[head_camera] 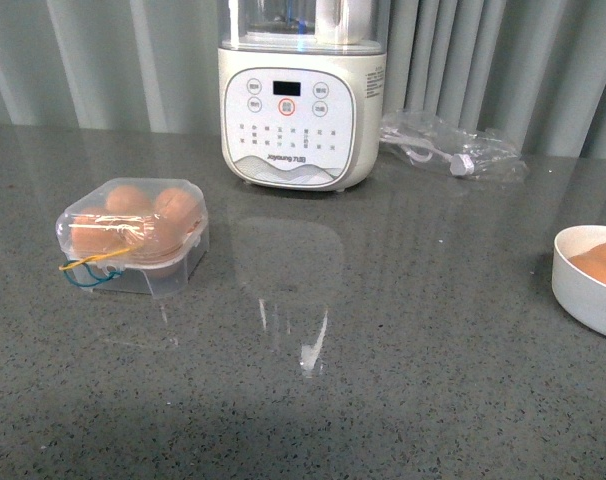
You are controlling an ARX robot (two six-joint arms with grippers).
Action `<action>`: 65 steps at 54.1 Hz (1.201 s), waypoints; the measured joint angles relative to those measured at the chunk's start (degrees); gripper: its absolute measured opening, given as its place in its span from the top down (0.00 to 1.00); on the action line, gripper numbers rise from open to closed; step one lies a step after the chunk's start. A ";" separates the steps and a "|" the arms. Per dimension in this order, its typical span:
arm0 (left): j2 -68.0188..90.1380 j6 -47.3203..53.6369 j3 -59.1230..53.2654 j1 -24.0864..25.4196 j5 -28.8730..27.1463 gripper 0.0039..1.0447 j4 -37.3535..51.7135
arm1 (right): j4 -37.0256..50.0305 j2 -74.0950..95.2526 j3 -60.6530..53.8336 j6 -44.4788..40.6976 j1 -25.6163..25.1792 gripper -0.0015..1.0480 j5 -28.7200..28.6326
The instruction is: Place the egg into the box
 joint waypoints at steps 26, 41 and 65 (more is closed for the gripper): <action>-12.92 0.02 -3.80 -10.36 -9.88 0.97 -9.01 | -0.02 0.00 0.00 0.00 0.00 0.07 0.00; -14.69 0.00 -4.44 -10.36 -9.88 0.97 -8.98 | -0.02 0.00 0.00 0.00 0.00 0.07 0.02; -14.69 0.00 -4.44 -10.36 -9.88 0.56 -8.98 | -0.02 0.00 0.00 0.00 0.00 0.07 0.00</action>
